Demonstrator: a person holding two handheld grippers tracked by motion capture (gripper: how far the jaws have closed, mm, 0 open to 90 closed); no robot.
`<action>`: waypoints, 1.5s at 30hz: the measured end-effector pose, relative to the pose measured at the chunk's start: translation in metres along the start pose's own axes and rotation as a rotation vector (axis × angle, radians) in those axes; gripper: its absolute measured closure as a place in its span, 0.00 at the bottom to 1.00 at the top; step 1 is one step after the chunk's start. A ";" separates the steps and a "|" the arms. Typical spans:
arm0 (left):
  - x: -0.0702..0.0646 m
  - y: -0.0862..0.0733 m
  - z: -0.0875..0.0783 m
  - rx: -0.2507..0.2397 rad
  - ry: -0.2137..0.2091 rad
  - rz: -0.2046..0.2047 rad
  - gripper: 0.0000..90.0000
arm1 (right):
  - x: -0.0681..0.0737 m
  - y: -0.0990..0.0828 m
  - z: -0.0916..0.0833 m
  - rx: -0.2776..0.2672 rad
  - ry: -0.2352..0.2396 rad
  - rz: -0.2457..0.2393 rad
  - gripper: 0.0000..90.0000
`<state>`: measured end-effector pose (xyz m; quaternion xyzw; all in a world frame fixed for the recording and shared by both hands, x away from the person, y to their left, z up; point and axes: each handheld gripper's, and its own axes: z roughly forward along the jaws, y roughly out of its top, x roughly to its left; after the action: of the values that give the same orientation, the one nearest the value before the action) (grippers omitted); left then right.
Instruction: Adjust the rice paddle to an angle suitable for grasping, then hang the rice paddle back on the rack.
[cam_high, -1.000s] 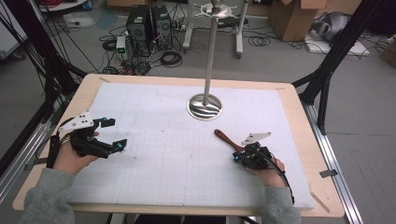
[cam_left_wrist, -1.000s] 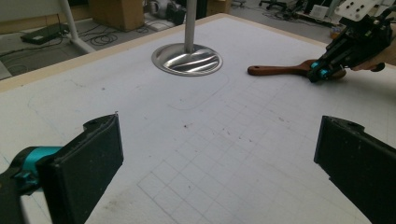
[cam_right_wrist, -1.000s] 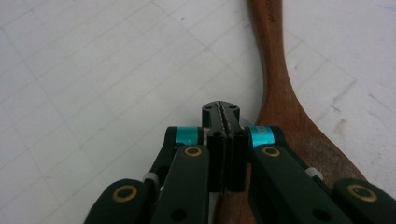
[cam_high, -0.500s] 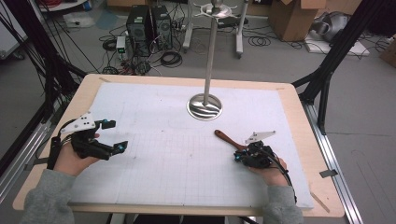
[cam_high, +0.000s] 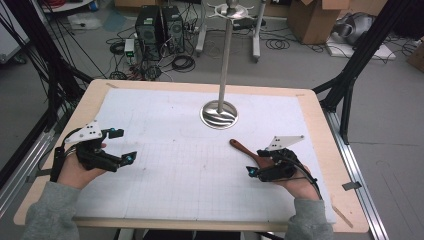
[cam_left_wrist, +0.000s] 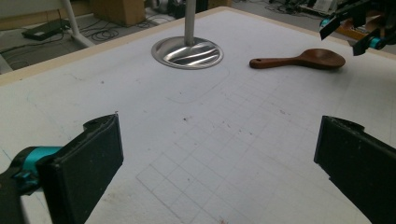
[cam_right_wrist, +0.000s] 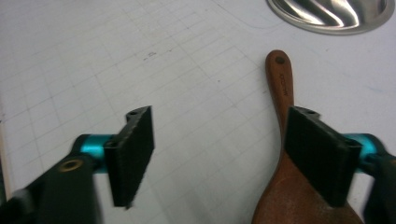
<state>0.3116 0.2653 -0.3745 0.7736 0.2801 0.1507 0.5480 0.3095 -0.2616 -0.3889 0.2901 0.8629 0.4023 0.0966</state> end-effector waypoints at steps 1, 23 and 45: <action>0.000 0.000 0.000 -0.002 0.000 -0.002 0.02 | -0.003 0.002 -0.004 -0.011 0.001 -0.015 0.17; -0.010 -0.012 -0.010 0.013 -0.007 -0.011 0.02 | -0.025 0.009 -0.005 -0.006 0.049 -0.059 0.18; -0.011 -0.026 -0.030 0.001 0.018 -0.050 0.02 | -0.034 0.021 0.025 0.128 0.028 -0.062 0.20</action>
<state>0.2795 0.2881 -0.3868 0.7652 0.3046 0.1437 0.5486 0.3562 -0.2550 -0.3922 0.2630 0.8968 0.3471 0.0781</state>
